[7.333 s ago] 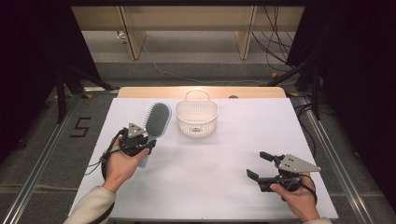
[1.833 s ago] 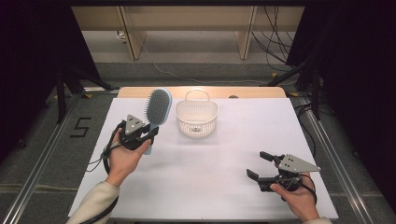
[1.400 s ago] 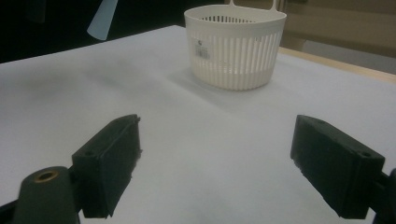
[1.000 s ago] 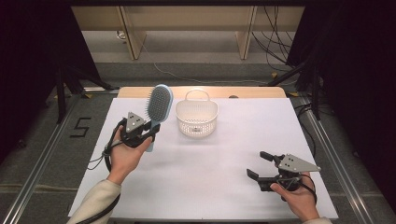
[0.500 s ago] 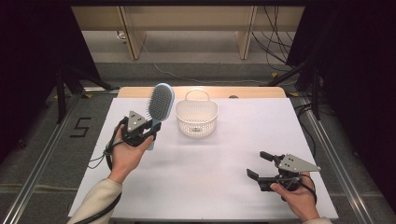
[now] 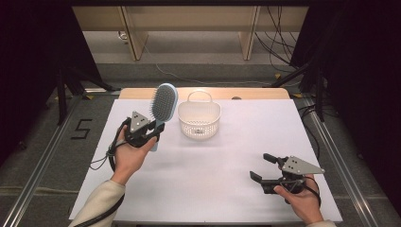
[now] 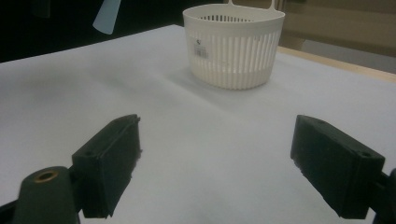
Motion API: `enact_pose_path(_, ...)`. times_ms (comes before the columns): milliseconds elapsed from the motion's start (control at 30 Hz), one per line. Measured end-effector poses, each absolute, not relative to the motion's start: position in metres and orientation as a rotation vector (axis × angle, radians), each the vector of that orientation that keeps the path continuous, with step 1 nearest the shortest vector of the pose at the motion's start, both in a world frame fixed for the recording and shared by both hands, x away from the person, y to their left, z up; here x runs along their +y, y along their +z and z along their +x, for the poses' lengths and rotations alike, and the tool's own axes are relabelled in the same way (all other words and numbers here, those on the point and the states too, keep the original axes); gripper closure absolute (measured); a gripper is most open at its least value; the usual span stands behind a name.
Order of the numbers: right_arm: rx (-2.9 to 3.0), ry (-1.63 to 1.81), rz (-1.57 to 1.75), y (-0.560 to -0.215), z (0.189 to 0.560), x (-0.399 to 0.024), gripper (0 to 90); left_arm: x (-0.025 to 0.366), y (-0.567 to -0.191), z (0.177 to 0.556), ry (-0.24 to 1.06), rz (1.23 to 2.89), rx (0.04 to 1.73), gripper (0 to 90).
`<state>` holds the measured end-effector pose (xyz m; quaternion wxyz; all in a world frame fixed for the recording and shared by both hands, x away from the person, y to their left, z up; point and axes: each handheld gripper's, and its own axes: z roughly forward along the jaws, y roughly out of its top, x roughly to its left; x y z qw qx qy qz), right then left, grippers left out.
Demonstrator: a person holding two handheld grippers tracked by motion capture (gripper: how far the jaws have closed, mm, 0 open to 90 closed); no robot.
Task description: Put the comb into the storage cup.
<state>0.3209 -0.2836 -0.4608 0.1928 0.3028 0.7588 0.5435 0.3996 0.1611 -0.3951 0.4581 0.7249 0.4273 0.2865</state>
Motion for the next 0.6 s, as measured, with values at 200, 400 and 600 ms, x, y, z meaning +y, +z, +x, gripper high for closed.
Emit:
enact_pose_path(200,2.129,1.525,0.851,-0.4608,0.3209,-0.2836,16.5,0.1591,-0.3931,0.4012,0.701,1.782,1.047,69.9)
enact_pose_path(400,2.127,1.526,0.853,-0.4608,0.3209,-0.2835,16.5,0.1571,-0.3919,0.4032,0.698,1.781,1.044,69.8)
enact_pose_path(600,2.128,1.524,0.851,-0.4608,0.3209,-0.2836,16.5,0.1553,-0.3906,0.4044,0.694,1.776,1.040,69.9)
